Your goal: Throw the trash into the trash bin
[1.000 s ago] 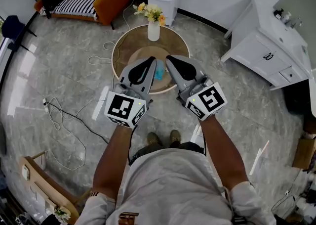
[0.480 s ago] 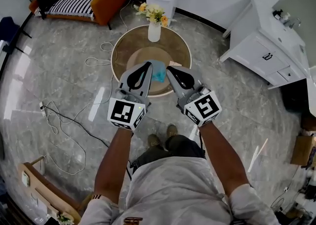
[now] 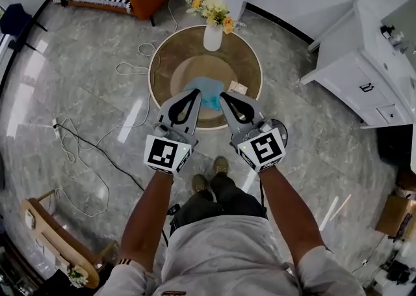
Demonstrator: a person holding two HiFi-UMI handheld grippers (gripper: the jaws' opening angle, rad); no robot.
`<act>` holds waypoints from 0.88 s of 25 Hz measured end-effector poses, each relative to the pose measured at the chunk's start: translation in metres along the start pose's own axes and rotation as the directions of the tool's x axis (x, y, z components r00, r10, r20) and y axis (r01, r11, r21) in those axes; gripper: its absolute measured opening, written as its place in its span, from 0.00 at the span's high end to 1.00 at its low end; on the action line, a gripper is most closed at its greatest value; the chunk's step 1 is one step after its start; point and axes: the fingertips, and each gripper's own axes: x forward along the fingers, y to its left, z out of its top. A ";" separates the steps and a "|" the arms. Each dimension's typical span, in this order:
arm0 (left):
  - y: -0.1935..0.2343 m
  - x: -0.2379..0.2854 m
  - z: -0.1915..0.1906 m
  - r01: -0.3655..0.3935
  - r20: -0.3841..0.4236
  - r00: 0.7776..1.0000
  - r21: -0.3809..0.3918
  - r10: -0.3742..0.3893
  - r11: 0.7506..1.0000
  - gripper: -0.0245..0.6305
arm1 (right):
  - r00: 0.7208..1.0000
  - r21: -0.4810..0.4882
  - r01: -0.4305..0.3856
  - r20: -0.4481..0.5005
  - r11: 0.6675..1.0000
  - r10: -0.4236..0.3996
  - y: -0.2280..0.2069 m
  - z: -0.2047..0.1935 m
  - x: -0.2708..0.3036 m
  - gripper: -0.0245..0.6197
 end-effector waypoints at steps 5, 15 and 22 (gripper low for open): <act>0.015 0.026 -0.031 -0.049 -0.044 0.998 0.007 0.049 0.999 0.96 | 0.999 -0.020 -0.038 -0.030 0.999 0.037 -0.019 -0.027 0.019 0.96; 0.040 0.043 -0.099 -0.125 -0.129 0.984 0.001 0.124 0.992 0.96 | 0.989 0.019 -0.093 -0.114 0.996 0.094 -0.037 -0.110 0.051 0.96; 0.063 0.048 -0.161 -0.113 -0.186 0.977 -0.022 0.107 0.993 0.96 | 0.976 0.030 -0.094 -0.197 0.995 0.098 -0.038 -0.179 0.081 0.91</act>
